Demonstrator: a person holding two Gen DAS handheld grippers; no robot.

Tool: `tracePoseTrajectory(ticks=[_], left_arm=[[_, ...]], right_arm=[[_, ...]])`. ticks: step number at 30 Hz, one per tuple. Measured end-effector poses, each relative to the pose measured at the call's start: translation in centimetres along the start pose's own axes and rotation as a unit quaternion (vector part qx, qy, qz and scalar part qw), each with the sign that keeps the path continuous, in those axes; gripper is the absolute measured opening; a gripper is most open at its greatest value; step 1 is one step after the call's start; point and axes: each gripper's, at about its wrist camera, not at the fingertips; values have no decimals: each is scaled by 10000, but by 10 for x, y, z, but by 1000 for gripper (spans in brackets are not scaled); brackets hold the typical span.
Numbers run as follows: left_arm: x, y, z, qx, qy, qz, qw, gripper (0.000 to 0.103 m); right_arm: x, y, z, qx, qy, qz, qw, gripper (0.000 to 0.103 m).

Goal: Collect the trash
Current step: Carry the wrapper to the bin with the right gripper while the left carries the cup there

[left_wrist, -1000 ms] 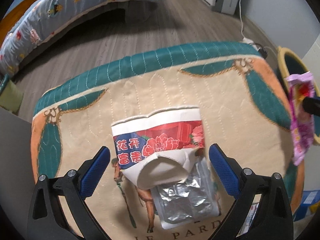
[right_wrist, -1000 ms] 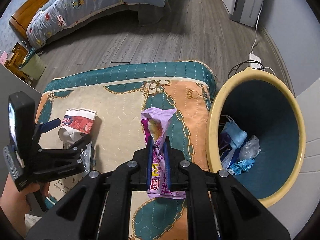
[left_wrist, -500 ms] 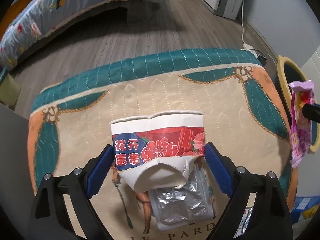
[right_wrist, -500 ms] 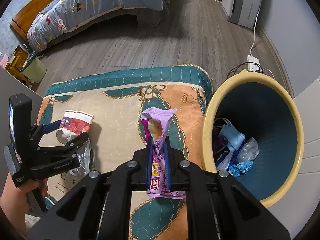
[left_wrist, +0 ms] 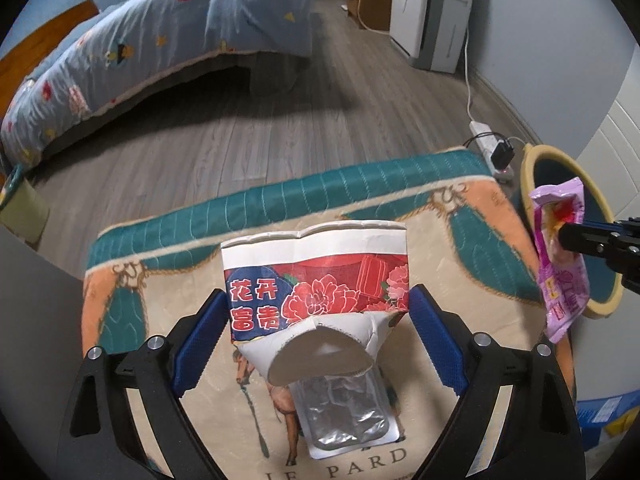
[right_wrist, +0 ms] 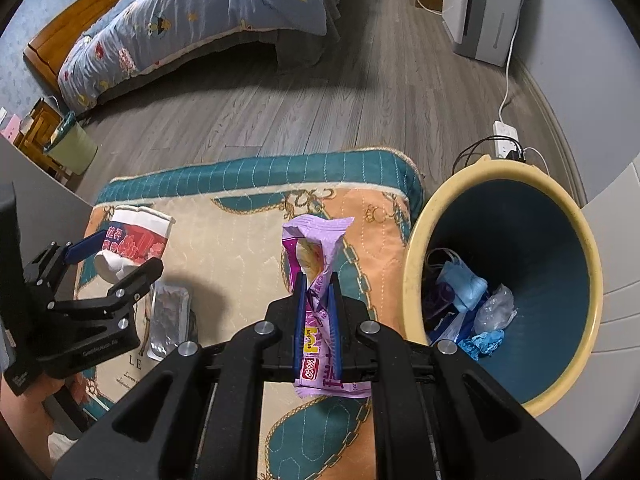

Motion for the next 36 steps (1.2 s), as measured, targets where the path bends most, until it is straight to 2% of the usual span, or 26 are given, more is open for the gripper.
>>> tracePoseTrajectory(ticks=[9,15,21,25,30,34,36], left_arm=[[-20,-29,14,304,-375,-176,9987,90],[-25,-60,18,623,-498,-360,9962,90],[-25,-96,17,999,-558,-594,9917,90],[-27,-128,14,1338,-616,-787,9859,90],[-27,-176,15,1667,-640,-1129,9774,90],[-15,-207,19,1631,-545,-1532,9731,90],[-4,-220,19,1705,-433,-1544,9722,90]], right_arm=[[-35,-41,16,285,-539,-200,9979,10],[-49,-94,17,435,-747,-700,9938,10],[-43,-161,1,949,-611,-1136,9871,10],[-38,-191,-12,1260,-477,-1261,9828,10],[-25,-207,-22,1461,-287,-1271,9806,10],[-17,-210,-25,1534,-181,-1236,9802,10],[-15,-213,-26,1620,-155,-1180,9796,10]])
Point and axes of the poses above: each gripper's, at about its wrist camera, not at the fingertips, and x roughly the way its jaws point, y to its left, z to its top, and after that the axes turned 4 degrees about -z, right-handed
